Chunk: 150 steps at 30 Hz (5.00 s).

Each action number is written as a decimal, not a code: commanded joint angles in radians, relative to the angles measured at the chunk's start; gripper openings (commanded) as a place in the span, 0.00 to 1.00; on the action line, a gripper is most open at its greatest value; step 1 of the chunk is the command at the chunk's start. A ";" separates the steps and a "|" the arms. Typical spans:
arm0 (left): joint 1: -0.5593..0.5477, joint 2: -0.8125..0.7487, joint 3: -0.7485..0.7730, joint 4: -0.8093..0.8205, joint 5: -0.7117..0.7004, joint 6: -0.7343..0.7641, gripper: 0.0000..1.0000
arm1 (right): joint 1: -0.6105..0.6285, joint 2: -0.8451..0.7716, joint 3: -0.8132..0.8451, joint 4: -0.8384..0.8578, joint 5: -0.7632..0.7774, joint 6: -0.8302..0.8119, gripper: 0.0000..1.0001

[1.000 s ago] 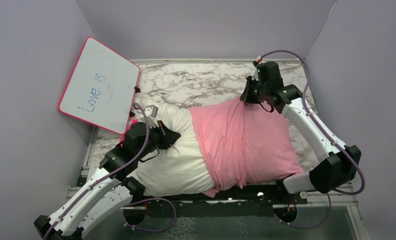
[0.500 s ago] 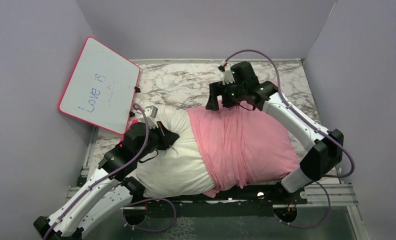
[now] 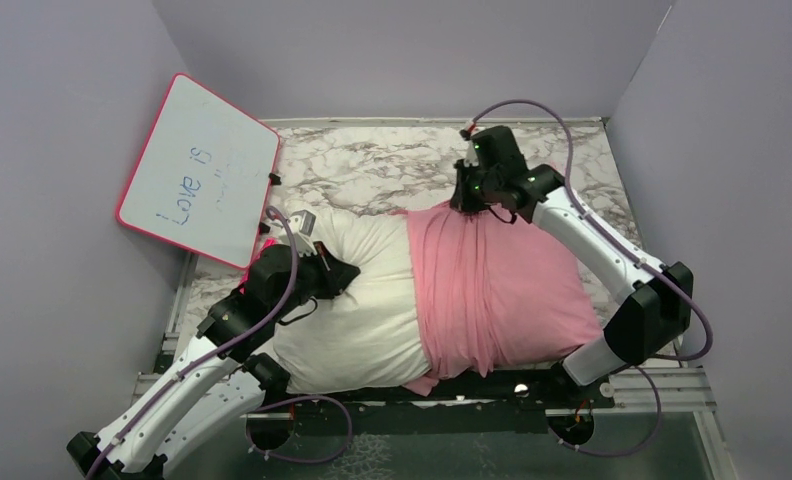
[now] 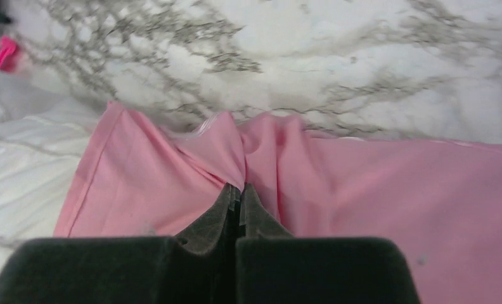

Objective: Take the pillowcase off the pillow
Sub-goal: Remove the pillow from the pillowcase.

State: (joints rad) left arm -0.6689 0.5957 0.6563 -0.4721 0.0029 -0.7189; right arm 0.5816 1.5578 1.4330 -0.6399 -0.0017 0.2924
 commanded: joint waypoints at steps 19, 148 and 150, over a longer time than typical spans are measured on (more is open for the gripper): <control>-0.004 -0.011 0.005 -0.172 -0.031 0.001 0.00 | -0.247 -0.224 0.071 -0.142 -0.126 -0.034 0.64; 0.045 0.009 -0.144 0.081 0.031 -0.284 0.00 | -0.245 -0.658 -0.633 -0.061 -0.113 0.362 0.90; 0.045 -0.019 -0.151 0.054 0.047 -0.294 0.00 | -0.245 -0.564 -0.563 -0.069 -0.092 0.312 0.90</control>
State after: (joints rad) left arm -0.6308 0.6498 0.4946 -0.3195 0.1181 -1.0092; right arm 0.3454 0.8555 0.7635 -0.8223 -0.3374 0.6617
